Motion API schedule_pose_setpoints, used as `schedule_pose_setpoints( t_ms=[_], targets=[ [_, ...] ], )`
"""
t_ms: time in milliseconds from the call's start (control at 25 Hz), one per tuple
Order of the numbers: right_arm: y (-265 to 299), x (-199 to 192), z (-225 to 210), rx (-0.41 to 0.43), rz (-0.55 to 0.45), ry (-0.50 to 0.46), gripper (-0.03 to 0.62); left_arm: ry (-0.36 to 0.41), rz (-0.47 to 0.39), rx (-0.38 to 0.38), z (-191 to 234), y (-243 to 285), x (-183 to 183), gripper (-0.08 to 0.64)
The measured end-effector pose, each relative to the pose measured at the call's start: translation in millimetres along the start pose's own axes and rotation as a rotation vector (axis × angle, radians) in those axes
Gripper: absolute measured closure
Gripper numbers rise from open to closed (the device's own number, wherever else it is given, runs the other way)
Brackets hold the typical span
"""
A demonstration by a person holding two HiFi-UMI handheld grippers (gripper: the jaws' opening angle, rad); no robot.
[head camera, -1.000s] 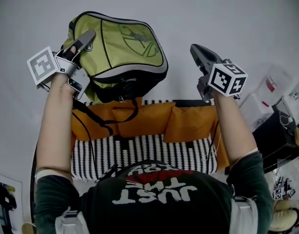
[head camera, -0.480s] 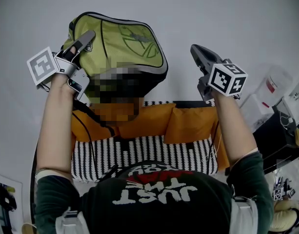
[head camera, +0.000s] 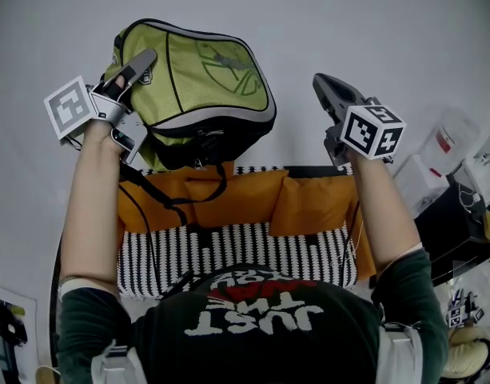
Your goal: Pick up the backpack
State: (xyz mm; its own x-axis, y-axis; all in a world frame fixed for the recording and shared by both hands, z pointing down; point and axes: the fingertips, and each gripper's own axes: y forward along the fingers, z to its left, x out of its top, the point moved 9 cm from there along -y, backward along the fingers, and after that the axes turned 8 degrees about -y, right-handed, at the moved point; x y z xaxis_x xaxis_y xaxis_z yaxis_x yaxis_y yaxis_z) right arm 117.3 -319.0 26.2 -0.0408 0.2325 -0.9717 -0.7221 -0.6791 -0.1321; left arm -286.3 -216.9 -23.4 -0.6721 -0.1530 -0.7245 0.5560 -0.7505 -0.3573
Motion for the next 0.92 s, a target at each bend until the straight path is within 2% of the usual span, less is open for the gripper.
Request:
schedule_pose_setpoints(
  t_ms=[920],
  targets=[
    [-2.1,1.2,4.0,0.002,0.008,-0.011,0.563,-0.008,0.003,-0.005,-0.8,-2.4,-0.5,0.537]
  ],
)
